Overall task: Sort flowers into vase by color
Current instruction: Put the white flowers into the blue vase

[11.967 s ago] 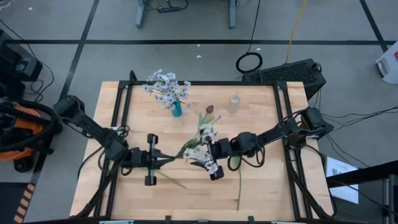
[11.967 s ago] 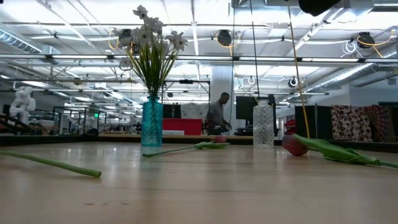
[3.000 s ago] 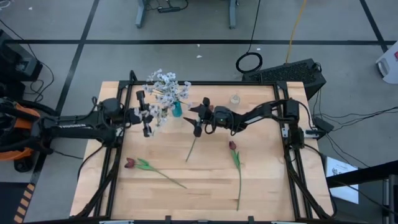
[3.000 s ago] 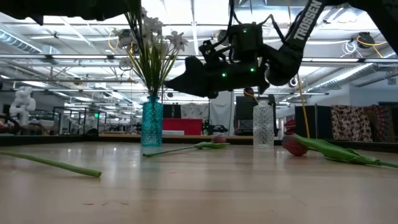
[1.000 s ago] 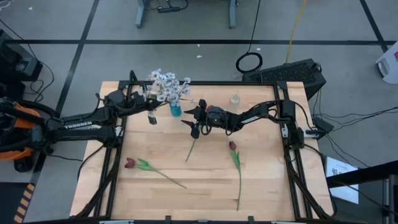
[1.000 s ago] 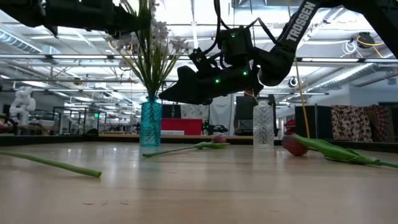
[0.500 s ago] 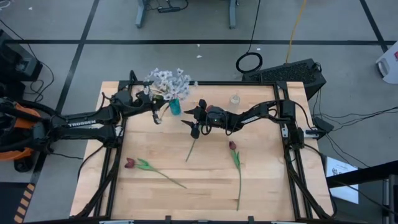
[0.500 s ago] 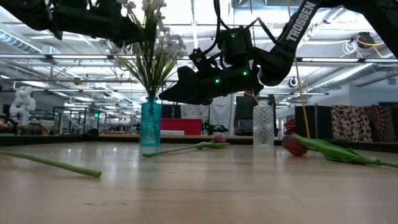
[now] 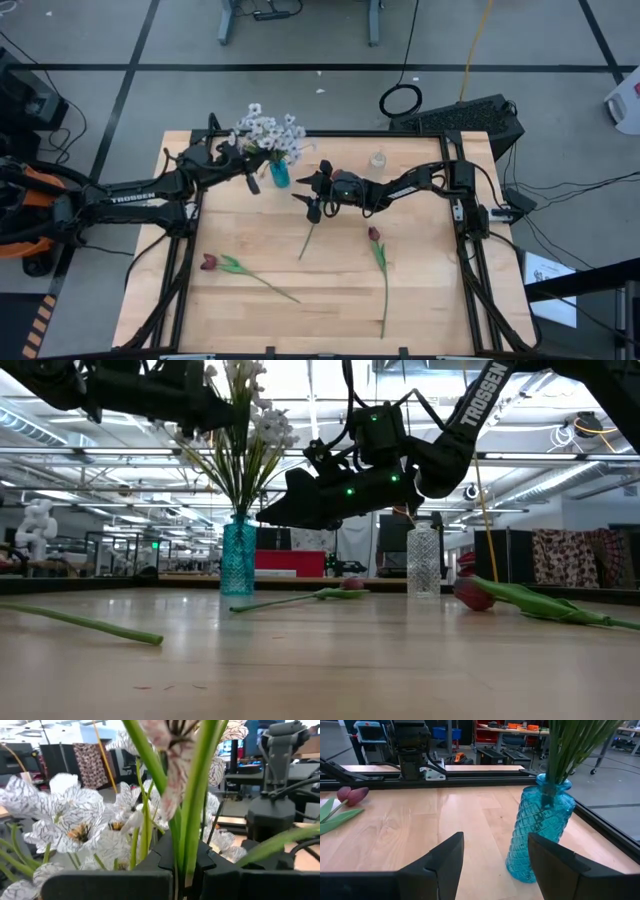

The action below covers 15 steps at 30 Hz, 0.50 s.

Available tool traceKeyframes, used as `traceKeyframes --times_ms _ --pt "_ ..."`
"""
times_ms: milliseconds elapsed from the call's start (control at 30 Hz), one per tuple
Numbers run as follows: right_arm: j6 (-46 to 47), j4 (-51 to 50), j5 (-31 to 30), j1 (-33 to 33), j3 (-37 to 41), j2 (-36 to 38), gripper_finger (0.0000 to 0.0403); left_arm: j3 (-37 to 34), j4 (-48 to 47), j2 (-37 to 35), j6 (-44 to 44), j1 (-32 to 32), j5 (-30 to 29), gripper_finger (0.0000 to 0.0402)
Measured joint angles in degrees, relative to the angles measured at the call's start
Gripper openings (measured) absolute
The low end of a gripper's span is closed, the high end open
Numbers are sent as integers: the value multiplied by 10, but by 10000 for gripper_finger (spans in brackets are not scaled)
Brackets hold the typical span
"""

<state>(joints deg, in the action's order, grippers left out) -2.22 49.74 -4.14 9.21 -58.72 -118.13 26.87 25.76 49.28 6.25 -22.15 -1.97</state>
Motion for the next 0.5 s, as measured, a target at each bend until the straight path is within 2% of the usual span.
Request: traceKeyframes --times_ms 167,500 --pt "-1 0 0 -2 0 0 210 0 -17 0 -15 -1 -28 13" --pt "-2 0 0 -3 0 0 210 0 -27 14 -29 -11 -30 13"
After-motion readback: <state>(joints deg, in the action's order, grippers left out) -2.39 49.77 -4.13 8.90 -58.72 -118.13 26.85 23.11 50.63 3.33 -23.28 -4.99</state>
